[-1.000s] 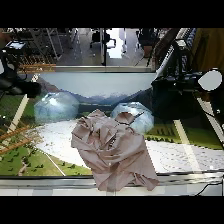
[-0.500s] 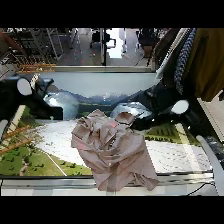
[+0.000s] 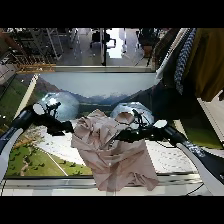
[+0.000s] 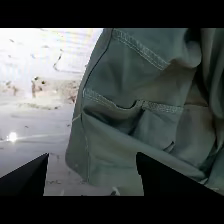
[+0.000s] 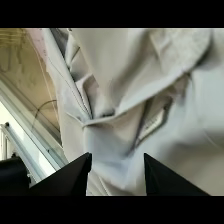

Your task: Fold the clothes and pants, and hang the long-sleeved shirts on hangers.

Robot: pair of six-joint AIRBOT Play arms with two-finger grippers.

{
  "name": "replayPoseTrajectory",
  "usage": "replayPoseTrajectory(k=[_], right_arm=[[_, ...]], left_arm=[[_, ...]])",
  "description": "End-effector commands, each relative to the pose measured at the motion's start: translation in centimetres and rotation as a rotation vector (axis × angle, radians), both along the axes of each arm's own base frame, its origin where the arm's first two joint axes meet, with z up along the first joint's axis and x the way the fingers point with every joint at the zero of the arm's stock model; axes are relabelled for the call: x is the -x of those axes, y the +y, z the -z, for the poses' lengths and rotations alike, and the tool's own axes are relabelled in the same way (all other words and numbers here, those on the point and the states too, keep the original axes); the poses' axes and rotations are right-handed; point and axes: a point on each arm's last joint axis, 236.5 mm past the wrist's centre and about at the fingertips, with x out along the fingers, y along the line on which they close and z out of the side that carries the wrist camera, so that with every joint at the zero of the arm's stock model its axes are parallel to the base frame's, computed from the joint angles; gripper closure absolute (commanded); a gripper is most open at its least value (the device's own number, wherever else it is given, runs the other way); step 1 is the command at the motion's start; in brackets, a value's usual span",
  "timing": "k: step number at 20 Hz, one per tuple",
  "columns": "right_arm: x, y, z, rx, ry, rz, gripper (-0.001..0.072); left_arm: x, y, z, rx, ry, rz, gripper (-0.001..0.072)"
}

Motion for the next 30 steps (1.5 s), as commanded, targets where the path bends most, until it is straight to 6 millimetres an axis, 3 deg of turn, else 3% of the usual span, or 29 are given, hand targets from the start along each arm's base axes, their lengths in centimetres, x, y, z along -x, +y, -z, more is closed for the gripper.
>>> replayPoseTrajectory(k=[1, 4, 5, 7, 9, 11, 12, 14, 17, 19, 21, 24, 25, 27, 28, 29, 30], right_arm=[[-0.9, 2.4, 1.8, 0.004, 0.074, 0.013, 0.0333], [-2.7, 1.9, 3.5, 0.08, 0.125, 0.063, 0.036], [-3.4, 2.0, 3.5, 0.082, 0.12, 0.081, 0.0361], [-4.7, 1.8, 4.0, 0.108, 0.14, 0.118, 0.0371], [-5.4, 1.4, 4.8, 0.147, 0.159, 0.131, 0.0388], [-5.9, 1.6, 5.0, 0.145, 0.168, 0.141, 0.0501], [-5.9, 1.7, 5.1, 0.149, 0.172, 0.14, 0.0564], [-5.5, 1.5, 5.7, 0.183, 0.177, 0.131, 0.0684], [-5.6, 1.5, 4.6, 0.205, 0.112, 0.069, 0.0687], [-7.5, 1.3, 0.6, 0.232, -0.034, 0.027, 0.0687], [-10.9, 0.9, -7.3, 0.252, -0.275, 0.031, 0.0687], [-13.9, -0.7, -23.5, 0.313, -0.734, 0.067, 0.0687], [-13.9, -1.6, -28.9, 0.347, -0.881, 0.094, 0.0687], [-12.0, -2.8, -38.9, 0.368, -1.126, 0.161, 0.0687], [-10.7, -2.8, -41.9, 0.341, -1.191, 0.18, 0.0687], [-9.4, -2.4, -43.3, 0.321, -1.226, 0.176, 0.0687], [-8.7, -1.7, -43.0, 0.317, -1.226, 0.151, 0.0687]], left_arm=[[0.0, -1.4, 2.7, 0.07, 0.06, -0.028, 0.0101], [-1.2, -1.4, 3.1, 0.071, 0.023, -0.057, 0.0106], [-2.0, -1.2, 3.1, 0.066, -0.007, -0.073, 0.0142], [-3.1, -1.1, 3.2, 0.058, -0.05, -0.092, 0.0394], [-3.3, -1.4, 3.5, 0.055, -0.053, -0.092, 0.0418], [-3.1, -1.8, 3.8, 0.055, -0.045, -0.081, 0.0646], [-3.0, -2.0, 4.0, 0.055, -0.041, -0.077, 0.0681], [-2.8, -2.2, 4.1, 0.056, -0.031, -0.075, 0.0682], [-2.7, -2.2, 3.1, 0.06, -0.041, -0.064, 0.0684], [-4.5, -1.6, -0.5, 0.063, -0.148, -0.036, 0.0685], [-7.6, -0.8, -7.5, 0.071, -0.32, -0.047, 0.0685], [-11.5, 0.5, -23.4, 0.086, -0.694, -0.066, 0.0684], [-11.5, 0.6, -29.4, 0.098, -0.824, -0.068, 0.0684], [-9.8, 0.7, -38.2, 0.103, -1.014, -0.06, 0.0684], [-8.4, 0.6, -40.5, 0.102, -1.059, -0.048, 0.0684], [-7.2, 0.4, -41.0, 0.096, -1.056, -0.031, 0.0684], [-5.9, 0.3, -40.1, 0.08, -1.006, 0.003, 0.0684]])
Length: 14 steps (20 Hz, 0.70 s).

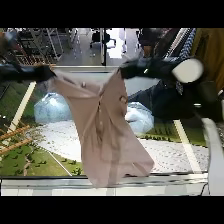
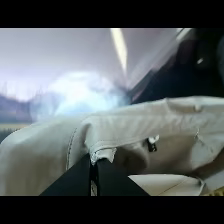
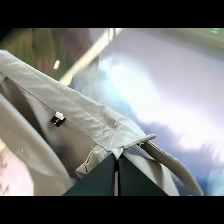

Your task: Fold the clothes and pants, and hang the long-sleeved shirts on hangers.

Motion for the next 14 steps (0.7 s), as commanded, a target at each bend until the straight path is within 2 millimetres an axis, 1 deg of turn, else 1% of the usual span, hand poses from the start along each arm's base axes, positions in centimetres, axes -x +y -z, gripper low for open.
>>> replayPoseTrajectory(k=[1, 2, 5, 6, 7, 8, 9, 10, 11, 12, 13, 14], right_arm=[[3.0, -0.1, -5.3, 0.035, -0.152, -0.005, 0.0687], [3.1, 1.1, -2.9, 0.057, -0.103, -0.03, 0.0686], [3.0, 5.1, 6.1, 0.138, 0.065, -0.108, 0.0686], [3.2, 6.5, 9.4, 0.169, 0.123, -0.134, 0.0686], [3.4, 7.6, 12.4, 0.199, 0.175, -0.157, 0.0686], [3.6, 8.7, 15.5, 0.231, 0.229, -0.18, 0.0686], [4.0, 9.6, 18.3, 0.261, 0.277, -0.199, 0.0686], [4.2, 10.2, 20.6, 0.284, 0.315, -0.212, 0.0686], [4.4, 10.6, 22.5, 0.306, 0.348, -0.222, 0.0686], [4.4, 10.8, 24.0, 0.32, 0.373, -0.225, 0.0685], [4.4, 10.8, 25.0, 0.33, 0.389, -0.226, 0.0685], [4.1, 10.9, 25.5, 0.333, 0.392, -0.223, 0.0685]], left_arm=[[4.7, -0.4, -2.9, -0.059, 0.006, 0.062, 0.0684], [5.7, -0.7, -0.6, -0.076, 0.096, 0.096, 0.0684], [8.4, -0.9, 8.5, -0.091, 0.396, 0.164, 0.0679], [9.6, -0.6, 11.9, -0.104, 0.507, 0.173, 0.0548], [10.8, 0.5, 15.2, -0.142, 0.605, 0.16, 0.0284], [11.9, 2.5, 18.4, -0.209, 0.696, 0.12, 0.0134], [13.2, 5.8, 21.5, -0.303, 0.784, 0.052, 0.0134], [15.0, 9.4, 23.9, -0.392, 0.862, -0.024, 0.0134], [16.7, 12.9, 25.3, -0.453, 0.918, -0.101, 0.0135], [18.5, 16.6, 26.0, -0.483, 0.95, -0.2, 0.0135], [19.9, 20.1, 25.9, -0.48, 0.952, -0.307, 0.0135], [21.3, 23.7, 25.0, -0.45, 0.932, -0.434, 0.0136]])
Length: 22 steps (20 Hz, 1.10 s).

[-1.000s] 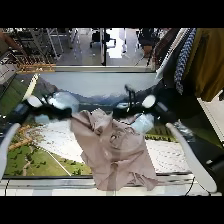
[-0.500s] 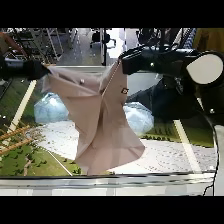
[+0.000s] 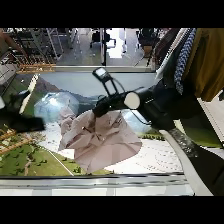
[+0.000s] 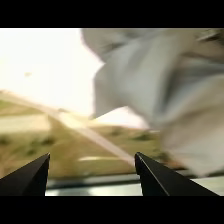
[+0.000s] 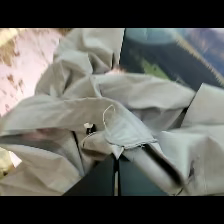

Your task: Fold the clothes and pants, and hang the long-sleeved shirts on hangers.

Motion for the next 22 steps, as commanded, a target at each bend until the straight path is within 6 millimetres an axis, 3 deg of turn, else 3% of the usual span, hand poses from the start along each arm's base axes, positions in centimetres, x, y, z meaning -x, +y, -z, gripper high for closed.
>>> replayPoseTrajectory(k=[1, 4, 5, 8, 14, 19, 20, 22], right_arm=[[0.0, 0.8, 4.0, 0.043, 0.046, -0.011, 0.0685], [-1.2, 1.3, 3.3, 0.012, -0.006, 0.002, 0.0685], [-1.4, 1.3, 3.1, 0.005, -0.015, 0.006, 0.0685], [-1.3, 1.3, 3.1, 0.014, -0.024, -0.008, 0.0685], [-1.7, 1.5, 2.7, 0.001, -0.042, -0.002, 0.0685], [-1.8, 1.6, 2.6, -0.033, -0.009, 0.047, 0.0685], [-1.8, 1.6, 2.6, -0.04, 0.002, 0.058, 0.0685], [-1.8, 1.6, 2.6, -0.05, 0.016, 0.075, 0.0685]], left_arm=[[7.0, 13.2, -0.1, -0.209, 0.007, -0.33, 0.0135], [12.0, 24.3, -4.8, -0.336, -0.227, -0.732, 0.0135], [13.5, 26.9, -5.6, -0.354, -0.28, -0.84, 0.0135], [15.4, 32.6, -5.0, -0.355, -0.282, -0.967, 0.0135], [10.9, 39.0, 3.1, -0.304, -0.182, -0.877, 0.0135], [5.3, 40.9, 7.5, -0.353, -0.221, -0.716, 0.0136], [4.6, 41.0, 8.2, -0.357, -0.228, -0.707, 0.0164], [4.0, 41.4, 8.9, -0.364, -0.24, -0.701, 0.034]])
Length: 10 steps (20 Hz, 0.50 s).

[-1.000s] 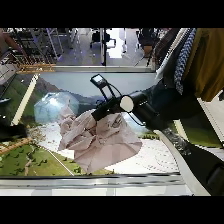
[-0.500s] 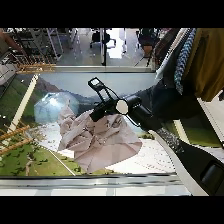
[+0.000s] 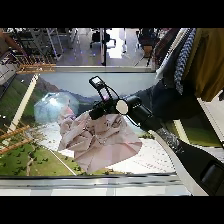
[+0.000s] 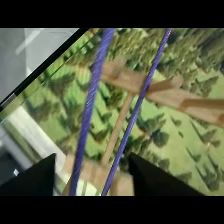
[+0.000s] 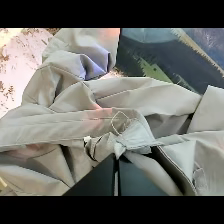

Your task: Fold the clothes and pants, and hang the long-sleeved shirts on hangers.

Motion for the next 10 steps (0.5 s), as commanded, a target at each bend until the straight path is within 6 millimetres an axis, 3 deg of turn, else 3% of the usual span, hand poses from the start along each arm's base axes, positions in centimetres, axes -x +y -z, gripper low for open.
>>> replayPoseTrajectory(k=[1, 2, 5, 7, 10], right_arm=[[0.0, 0.1, 0.0, -0.021, 0.024, 0.03, 0.0685], [0.0, 0.1, 0.0, -0.021, 0.025, 0.03, 0.0685], [0.0, 0.1, 0.0, -0.021, 0.025, 0.03, 0.0685], [0.0, 0.1, 0.0, -0.021, 0.025, 0.03, 0.0685], [0.0, 0.1, 0.0, -0.021, 0.026, 0.03, 0.0685]], left_arm=[[-1.9, 1.3, 1.3, -0.051, -0.016, 0.035, 0.0477], [-1.9, 1.4, 1.1, -0.056, -0.019, 0.035, 0.053], [-2.0, 1.4, 0.4, -0.069, -0.027, 0.035, 0.0539], [-2.0, 1.4, -0.6, -0.084, -0.036, 0.035, 0.0681], [-2.0, 1.4, -2.9, -0.121, -0.058, 0.034, 0.0682]])
